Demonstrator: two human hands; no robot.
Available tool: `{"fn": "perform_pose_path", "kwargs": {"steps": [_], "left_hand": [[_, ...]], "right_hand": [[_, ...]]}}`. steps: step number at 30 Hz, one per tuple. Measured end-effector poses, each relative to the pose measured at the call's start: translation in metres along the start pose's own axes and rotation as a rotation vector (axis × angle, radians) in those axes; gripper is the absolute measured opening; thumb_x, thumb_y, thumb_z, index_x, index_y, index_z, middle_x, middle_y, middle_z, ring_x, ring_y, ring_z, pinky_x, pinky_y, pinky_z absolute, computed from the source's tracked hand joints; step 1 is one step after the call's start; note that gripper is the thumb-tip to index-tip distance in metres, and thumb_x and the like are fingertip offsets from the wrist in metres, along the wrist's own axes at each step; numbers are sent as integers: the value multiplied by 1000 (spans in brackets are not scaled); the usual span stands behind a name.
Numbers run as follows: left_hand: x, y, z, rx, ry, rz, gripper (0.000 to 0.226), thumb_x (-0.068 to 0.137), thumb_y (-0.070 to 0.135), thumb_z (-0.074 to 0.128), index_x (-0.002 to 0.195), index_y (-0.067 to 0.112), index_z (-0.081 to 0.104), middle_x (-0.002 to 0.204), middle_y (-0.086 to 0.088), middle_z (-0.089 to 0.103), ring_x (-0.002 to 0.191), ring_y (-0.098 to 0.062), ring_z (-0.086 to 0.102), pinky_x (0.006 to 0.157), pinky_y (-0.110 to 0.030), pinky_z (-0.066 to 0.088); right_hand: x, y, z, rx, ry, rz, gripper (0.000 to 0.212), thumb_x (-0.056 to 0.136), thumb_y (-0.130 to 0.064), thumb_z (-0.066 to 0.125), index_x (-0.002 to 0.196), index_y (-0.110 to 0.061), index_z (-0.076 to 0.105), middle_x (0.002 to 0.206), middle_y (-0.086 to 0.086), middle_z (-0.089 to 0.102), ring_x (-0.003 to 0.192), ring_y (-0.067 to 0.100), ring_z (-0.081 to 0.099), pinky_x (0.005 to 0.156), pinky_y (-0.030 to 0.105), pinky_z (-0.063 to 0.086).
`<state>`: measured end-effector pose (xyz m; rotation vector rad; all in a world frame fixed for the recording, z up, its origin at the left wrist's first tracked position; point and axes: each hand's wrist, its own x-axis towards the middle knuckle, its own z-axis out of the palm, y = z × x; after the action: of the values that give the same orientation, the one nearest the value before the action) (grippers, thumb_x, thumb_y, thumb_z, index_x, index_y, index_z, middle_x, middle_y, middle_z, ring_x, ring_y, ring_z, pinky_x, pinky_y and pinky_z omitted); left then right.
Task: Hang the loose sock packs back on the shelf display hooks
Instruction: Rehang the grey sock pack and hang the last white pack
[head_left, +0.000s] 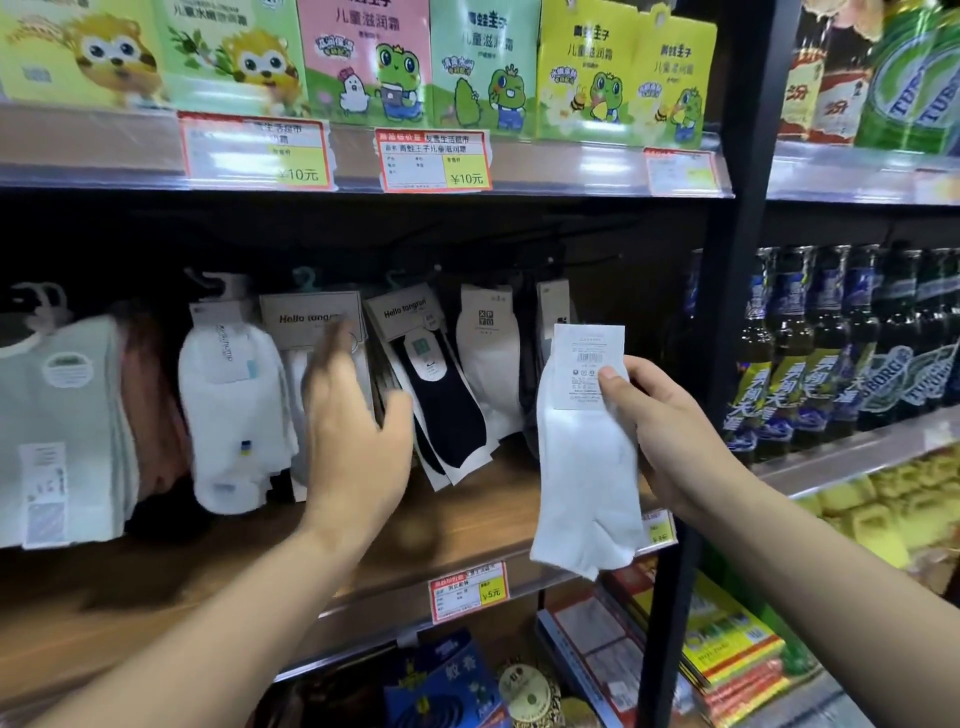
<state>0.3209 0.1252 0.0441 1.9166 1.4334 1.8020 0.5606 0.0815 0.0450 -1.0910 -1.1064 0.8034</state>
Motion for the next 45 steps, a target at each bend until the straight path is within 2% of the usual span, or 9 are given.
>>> {"fn": "perform_pose_path", "kwargs": {"steps": [3, 8, 14, 17, 22, 30, 35, 39, 45], "left_hand": [[-23, -6, -10, 4, -203, 111, 53, 95, 16, 49, 144, 28, 34, 137, 21, 35, 132, 4, 28, 112, -27, 24], [-35, -43, -17, 148, -424, 234, 29, 93, 17, 52, 117, 32, 57, 112, 21, 56, 109, 10, 47, 92, -21, 42], [-40, -71, -18, 163, -410, 149, 13, 88, 32, 51, 93, 43, 57, 96, 26, 63, 91, 6, 58, 77, -22, 46], [-38, -74, -17, 132, -395, 109, 18, 90, 25, 59, 90, 43, 60, 92, 25, 65, 84, 8, 56, 71, -10, 41], [-36, -77, -19, 80, -337, 12, 22, 87, 22, 63, 84, 43, 62, 76, 28, 63, 73, 11, 55, 66, -7, 40], [-37, -79, -19, 38, -327, 4, 23, 85, 21, 64, 83, 44, 62, 83, 23, 65, 68, 13, 53, 64, -6, 40], [-36, -80, -20, 31, -337, -9, 21, 86, 22, 63, 84, 42, 62, 81, 22, 64, 66, 10, 53, 61, -9, 40], [-36, -81, -20, 35, -333, -10, 21, 86, 21, 62, 83, 43, 61, 80, 21, 63, 66, 4, 54, 59, -13, 40], [-35, -82, -20, 47, -342, -10, 21, 86, 19, 62, 82, 40, 62, 88, 25, 60, 66, -10, 56, 59, -16, 40]], "right_hand": [[12, -1, 3, -24, -10, 6, 19, 100, -32, 56, 116, -27, 65, 107, -2, 78, 92, 20, 77, 78, 41, 62], [34, -2, 17, -55, -66, 30, 24, 100, -30, 57, 123, -28, 62, 112, 0, 77, 98, 23, 75, 89, 47, 59], [57, 5, 46, -81, -118, 44, 39, 92, -13, 69, 129, -22, 58, 115, 6, 75, 98, 28, 75, 92, 48, 58], [72, 13, 58, -64, -128, 56, 43, 89, -12, 72, 129, -23, 60, 117, 7, 75, 101, 31, 74, 92, 52, 57], [93, 21, 76, -6, -120, 43, 40, 86, -18, 73, 124, -23, 64, 116, 12, 74, 103, 35, 73, 91, 54, 57], [129, 15, 96, 65, -9, 59, 52, 91, -18, 66, 140, -26, 53, 127, 3, 70, 117, 30, 65, 103, 50, 50], [133, 10, 92, 125, -23, 65, 35, 95, -10, 60, 128, -22, 58, 119, 8, 73, 108, 30, 70, 95, 45, 56], [134, 14, 85, 89, 3, 77, 45, 93, -12, 62, 137, -20, 57, 122, 9, 72, 111, 31, 69, 101, 50, 52], [128, 15, 70, 40, -36, 108, 32, 97, -9, 59, 129, -11, 62, 116, 13, 74, 103, 31, 72, 93, 45, 57]]}}
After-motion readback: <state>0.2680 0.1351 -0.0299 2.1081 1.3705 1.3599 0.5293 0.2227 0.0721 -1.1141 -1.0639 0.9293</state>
